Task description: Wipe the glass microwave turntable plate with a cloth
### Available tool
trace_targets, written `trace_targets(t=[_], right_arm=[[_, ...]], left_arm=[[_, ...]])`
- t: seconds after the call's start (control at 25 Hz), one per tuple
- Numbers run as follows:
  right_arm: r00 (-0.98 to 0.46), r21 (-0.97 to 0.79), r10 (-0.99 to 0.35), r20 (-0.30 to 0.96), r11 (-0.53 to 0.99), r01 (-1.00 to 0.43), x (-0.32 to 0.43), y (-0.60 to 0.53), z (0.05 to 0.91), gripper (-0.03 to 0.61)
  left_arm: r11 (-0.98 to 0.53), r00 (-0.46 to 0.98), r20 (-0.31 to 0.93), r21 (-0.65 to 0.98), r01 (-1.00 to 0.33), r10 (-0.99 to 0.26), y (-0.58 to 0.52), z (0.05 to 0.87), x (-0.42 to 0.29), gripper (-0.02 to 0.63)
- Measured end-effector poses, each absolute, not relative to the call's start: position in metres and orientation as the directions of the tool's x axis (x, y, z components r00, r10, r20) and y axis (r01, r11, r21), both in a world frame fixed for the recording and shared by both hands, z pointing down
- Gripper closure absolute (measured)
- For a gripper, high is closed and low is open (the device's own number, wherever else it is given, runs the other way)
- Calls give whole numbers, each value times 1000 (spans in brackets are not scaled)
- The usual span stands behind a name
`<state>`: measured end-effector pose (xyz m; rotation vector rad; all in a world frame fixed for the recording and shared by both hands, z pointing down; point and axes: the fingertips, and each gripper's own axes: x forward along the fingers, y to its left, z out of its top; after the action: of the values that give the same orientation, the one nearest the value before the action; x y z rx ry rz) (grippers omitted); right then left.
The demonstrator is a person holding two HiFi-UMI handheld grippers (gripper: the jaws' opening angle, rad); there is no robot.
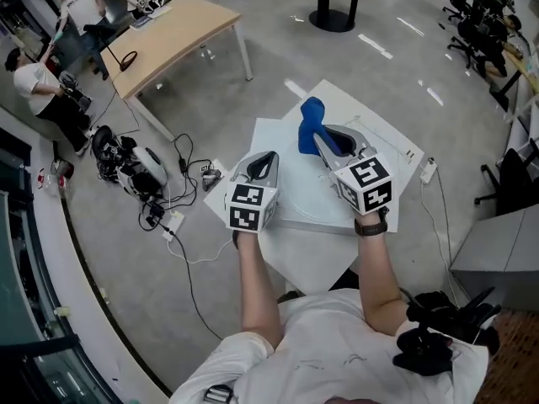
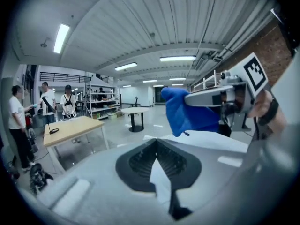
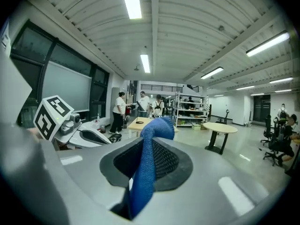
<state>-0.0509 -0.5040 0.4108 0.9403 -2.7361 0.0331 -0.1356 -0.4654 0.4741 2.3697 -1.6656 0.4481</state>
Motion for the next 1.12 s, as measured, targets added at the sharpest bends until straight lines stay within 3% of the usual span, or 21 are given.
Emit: trace_targets(t=[0.48, 0.64, 0.88, 1.12], right_arm=[[-772, 97, -319, 550, 942, -321, -117, -488, 494, 522], [-743, 100, -297, 600, 949, -299, -123, -491, 511, 522], [-648, 193, -331, 686, 942, -276, -117, -510, 526, 522], [-527, 266, -434, 731, 892, -366, -74, -553, 533, 523]], left_arm=[[-462, 396, 626, 64, -884, -672, -453, 540, -112, 614], [-465, 439, 696, 168, -869, -568, -440, 555, -101, 614], [-411, 398, 709, 167, -896, -581, -447, 561, -111, 614], [-396, 414, 711, 205, -895, -568, -447, 553, -109, 614]])
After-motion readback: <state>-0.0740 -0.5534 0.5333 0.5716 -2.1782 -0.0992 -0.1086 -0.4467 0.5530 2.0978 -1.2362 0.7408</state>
